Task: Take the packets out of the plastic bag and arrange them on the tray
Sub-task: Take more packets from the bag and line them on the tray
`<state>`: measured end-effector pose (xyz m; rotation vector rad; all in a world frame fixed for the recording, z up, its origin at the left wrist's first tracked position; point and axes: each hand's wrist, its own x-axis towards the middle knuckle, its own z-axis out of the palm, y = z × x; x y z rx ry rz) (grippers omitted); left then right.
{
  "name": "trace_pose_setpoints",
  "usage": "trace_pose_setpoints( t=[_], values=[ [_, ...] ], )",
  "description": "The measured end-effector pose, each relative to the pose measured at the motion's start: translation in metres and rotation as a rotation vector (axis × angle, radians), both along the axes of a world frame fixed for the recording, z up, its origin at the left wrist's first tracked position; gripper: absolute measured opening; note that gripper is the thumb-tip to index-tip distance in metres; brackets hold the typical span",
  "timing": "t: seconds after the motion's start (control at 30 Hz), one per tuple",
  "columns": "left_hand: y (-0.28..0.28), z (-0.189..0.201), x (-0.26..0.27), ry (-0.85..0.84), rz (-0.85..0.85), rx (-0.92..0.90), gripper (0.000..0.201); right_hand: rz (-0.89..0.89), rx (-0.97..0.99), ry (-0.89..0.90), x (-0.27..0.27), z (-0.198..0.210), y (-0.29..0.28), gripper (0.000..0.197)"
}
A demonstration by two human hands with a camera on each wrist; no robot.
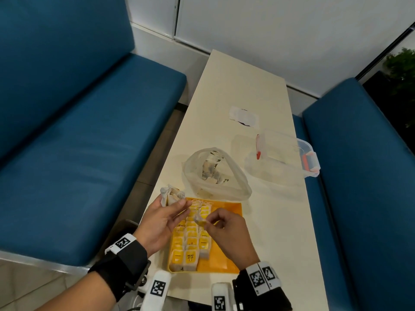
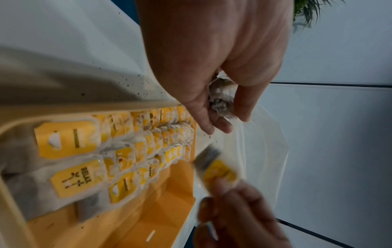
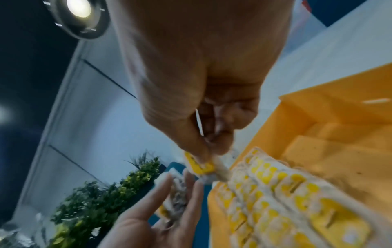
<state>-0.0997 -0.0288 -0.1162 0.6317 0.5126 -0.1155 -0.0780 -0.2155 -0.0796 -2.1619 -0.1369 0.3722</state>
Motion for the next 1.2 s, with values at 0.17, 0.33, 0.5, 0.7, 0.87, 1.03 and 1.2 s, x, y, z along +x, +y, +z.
trace_pose_setpoints(
  t=[0.17, 0.33, 0.5, 0.7, 0.87, 1.03, 1.2],
  values=[
    [0.006, -0.002, -0.004, -0.008, -0.025, 0.038, 0.027, -0.096, 0.083, 0.185, 0.003, -0.002, -0.021, 0.015],
    [0.005, -0.006, -0.010, -0.003, -0.068, 0.059, 0.032, -0.121, 0.159, 0.303, -0.005, -0.011, -0.032, 0.020],
    [0.001, -0.010, -0.015, -0.023, -0.122, 0.132, 0.043, -0.074, 0.025, 0.341, -0.014, -0.034, -0.040, 0.006],
    [-0.004, -0.015, -0.022, -0.028, -0.192, 0.229, 0.043, 0.022, -0.142, 0.408, -0.024, -0.044, -0.040, 0.013],
    [-0.010, -0.018, -0.024, -0.013, -0.232, 0.317, 0.036, 0.044, -0.232, 0.406, -0.024, -0.054, -0.035, 0.012],
    [-0.013, -0.015, -0.025, -0.020, -0.234, 0.357, 0.035, 0.039, -0.177, 0.439, -0.022, -0.056, -0.029, 0.013],
    [-0.014, -0.013, -0.026, -0.023, -0.237, 0.383, 0.036, 0.007, -0.179, 0.446, -0.021, -0.061, -0.025, 0.015]
  ],
)
